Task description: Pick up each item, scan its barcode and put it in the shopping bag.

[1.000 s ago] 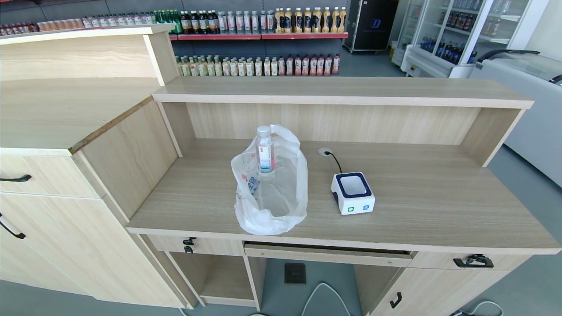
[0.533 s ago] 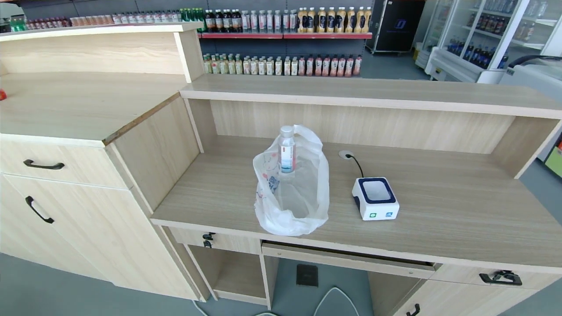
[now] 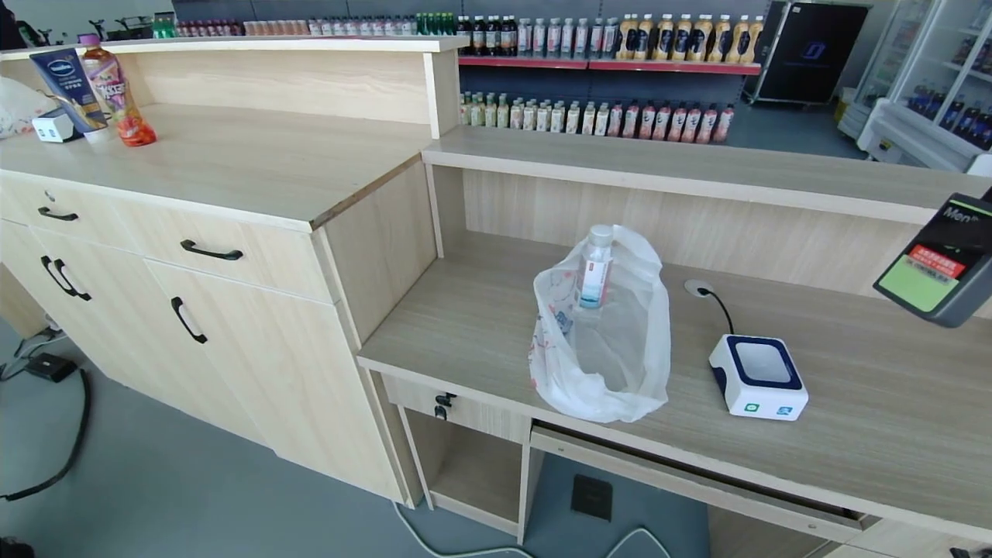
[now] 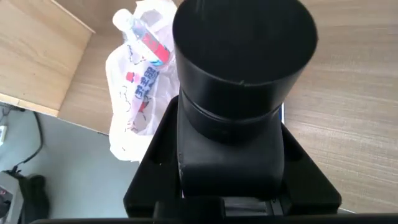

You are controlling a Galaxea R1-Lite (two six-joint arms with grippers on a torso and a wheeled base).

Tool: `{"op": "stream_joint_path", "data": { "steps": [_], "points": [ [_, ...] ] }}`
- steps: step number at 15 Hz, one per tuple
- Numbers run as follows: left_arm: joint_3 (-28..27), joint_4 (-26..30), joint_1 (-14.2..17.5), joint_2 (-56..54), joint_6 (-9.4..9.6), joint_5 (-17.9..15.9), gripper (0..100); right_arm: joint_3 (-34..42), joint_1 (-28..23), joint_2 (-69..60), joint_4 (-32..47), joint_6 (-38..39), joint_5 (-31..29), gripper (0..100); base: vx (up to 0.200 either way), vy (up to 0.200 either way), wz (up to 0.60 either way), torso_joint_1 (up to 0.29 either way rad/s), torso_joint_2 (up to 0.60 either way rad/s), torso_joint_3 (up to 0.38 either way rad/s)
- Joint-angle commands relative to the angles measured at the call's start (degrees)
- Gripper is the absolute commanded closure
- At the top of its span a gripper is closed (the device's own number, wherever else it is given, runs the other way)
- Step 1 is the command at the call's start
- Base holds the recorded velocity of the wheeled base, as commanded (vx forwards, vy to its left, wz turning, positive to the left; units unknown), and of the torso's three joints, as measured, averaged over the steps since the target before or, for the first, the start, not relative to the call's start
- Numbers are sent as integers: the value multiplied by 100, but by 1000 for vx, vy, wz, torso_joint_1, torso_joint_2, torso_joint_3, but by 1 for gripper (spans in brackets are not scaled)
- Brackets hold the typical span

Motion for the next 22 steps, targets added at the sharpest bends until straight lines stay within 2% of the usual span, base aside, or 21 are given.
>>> {"op": "stream_joint_path", "data": {
  "steps": [1, 4, 6, 8, 15, 22],
  "points": [
    [0, 0, -3, -2, -1, 2, 0, -20, -577, 847, -36, 24, 568, 100, 0, 0, 0, 0, 0, 0],
    [0, 0, -3, -2, -1, 2, 0, -73, -1201, 1576, -36, -495, 1675, 100, 0, 0, 0, 0, 0, 0],
    [0, 0, -3, -2, -1, 2, 0, -82, -1394, 1831, -36, -916, 2361, 100, 0, 0, 0, 0, 0, 0],
    [0, 0, -3, -2, -1, 2, 0, -90, -1473, 1980, -27, -1163, 2783, 100, 0, 0, 0, 0, 0, 0],
    [0, 0, -3, -2, -1, 2, 0, -134, -1482, 2578, -36, -1584, 2967, 100, 0, 0, 0, 0, 0, 0],
    [0, 0, -3, -2, -1, 2, 0, -512, -1306, 3114, -132, -1857, 3152, 100, 0, 0, 0, 0, 0, 0]
  ]
}}
